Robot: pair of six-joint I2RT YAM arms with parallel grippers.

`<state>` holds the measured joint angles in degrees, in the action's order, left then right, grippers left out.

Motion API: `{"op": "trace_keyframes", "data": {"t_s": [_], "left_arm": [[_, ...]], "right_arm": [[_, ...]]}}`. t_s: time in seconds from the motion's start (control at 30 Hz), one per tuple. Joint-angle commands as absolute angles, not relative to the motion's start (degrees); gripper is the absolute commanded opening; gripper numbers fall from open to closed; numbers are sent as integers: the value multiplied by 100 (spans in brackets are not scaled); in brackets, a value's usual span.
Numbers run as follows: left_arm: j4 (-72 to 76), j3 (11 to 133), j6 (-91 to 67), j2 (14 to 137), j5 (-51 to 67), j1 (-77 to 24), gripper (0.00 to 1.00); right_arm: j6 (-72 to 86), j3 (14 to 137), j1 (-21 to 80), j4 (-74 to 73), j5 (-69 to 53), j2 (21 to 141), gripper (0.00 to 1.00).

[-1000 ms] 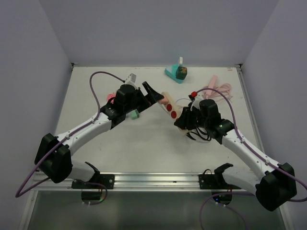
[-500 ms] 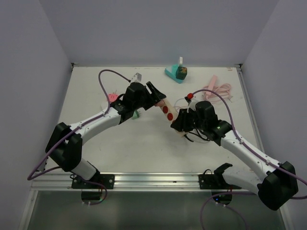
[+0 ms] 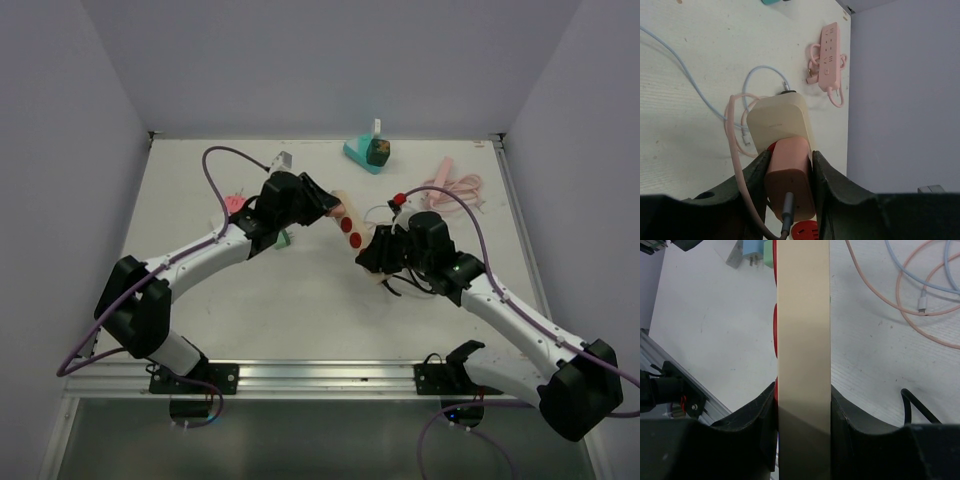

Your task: Pull the plug off the socket

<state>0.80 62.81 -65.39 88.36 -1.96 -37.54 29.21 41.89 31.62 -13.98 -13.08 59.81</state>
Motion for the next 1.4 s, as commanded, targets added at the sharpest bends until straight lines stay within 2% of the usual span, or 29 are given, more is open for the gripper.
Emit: {"op": "trace_keyframes", "data": {"t_s": [0.0, 0.03, 0.1, 0.17, 0.2, 0.23, 0.3, 0.33, 0.43, 0.53, 0.77, 0.93, 1.07, 1.1, 1.17, 1.2, 1.27, 1.3, 1.37], "left_arm": [[387, 6205, -6486, 8534, -193, -3779, 13], [395, 6196, -6452, 8517, -193, -3788, 2], [509, 6161, -6399, 8464, -141, -3779, 0], [571, 6144, -6302, 8420, -88, -3788, 0], [676, 6126, -6267, 8403, -70, -3797, 0], [720, 6100, -6197, 8376, -70, -3797, 0], [808, 6065, -6126, 8306, -62, -3832, 0], [826, 6064, -6048, 8280, -62, -3841, 0], [870, 6056, -5916, 8227, -35, -3893, 0], [949, 6047, -5766, 8183, -35, -3955, 0], [1019, 5994, -5564, 8104, 158, -4104, 0], [1046, 5977, -5476, 8104, 255, -4192, 0], [1099, 5959, -5458, 8077, 360, -4210, 0], [1099, 5950, -5432, 8068, 369, -4210, 0], [1081, 5950, -5423, 8016, 360, -4210, 0], [1055, 5950, -5405, 7998, 352, -4219, 0], [959, 5959, -5361, 7937, 343, -4210, 0], [915, 5959, -5318, 7919, 317, -4210, 0], [792, 5950, -5256, 7831, 255, -4192, 0]], "right_arm": [[3006, 4228, 3190, -738, -1301, 5827, 0], [3015, 4193, 3190, -712, -1318, 5827, 0], [3085, 4166, 3190, -694, -1362, 5862, 0], [3225, 4105, 3199, -581, -1423, 5862, 7], [3286, 4087, 3191, -537, -1433, 5880, 12], [3331, 4070, 3190, -467, -1433, 5880, 23], [3463, 4078, 3190, -440, -1406, 5924, 36], [3489, 4104, 3190, -431, -1398, 5976, 48], [3568, 4218, 3190, -457, -1319, 6125, 64], [3639, 4359, 3182, -483, -1196, 6266, 72], [3700, 4561, 3191, -308, -1046, 6714, 74], [3630, 4728, 3190, -141, -1107, 6996, 72], [3586, 4729, 3190, -79, -1160, 7172, 64], [3577, 4685, 3190, -53, -1151, 7198, 55], [3516, 4632, 3190, -44, -1116, 7181, 44], [3498, 4571, 3190, -70, -1038, 7163, 31], [3402, 4509, 3190, -123, -985, 7093, 16], [3375, 4439, 3182, -167, -915, 7067, 0], [3305, 4386, 3164, -237, -783, 6961, 0]]}}
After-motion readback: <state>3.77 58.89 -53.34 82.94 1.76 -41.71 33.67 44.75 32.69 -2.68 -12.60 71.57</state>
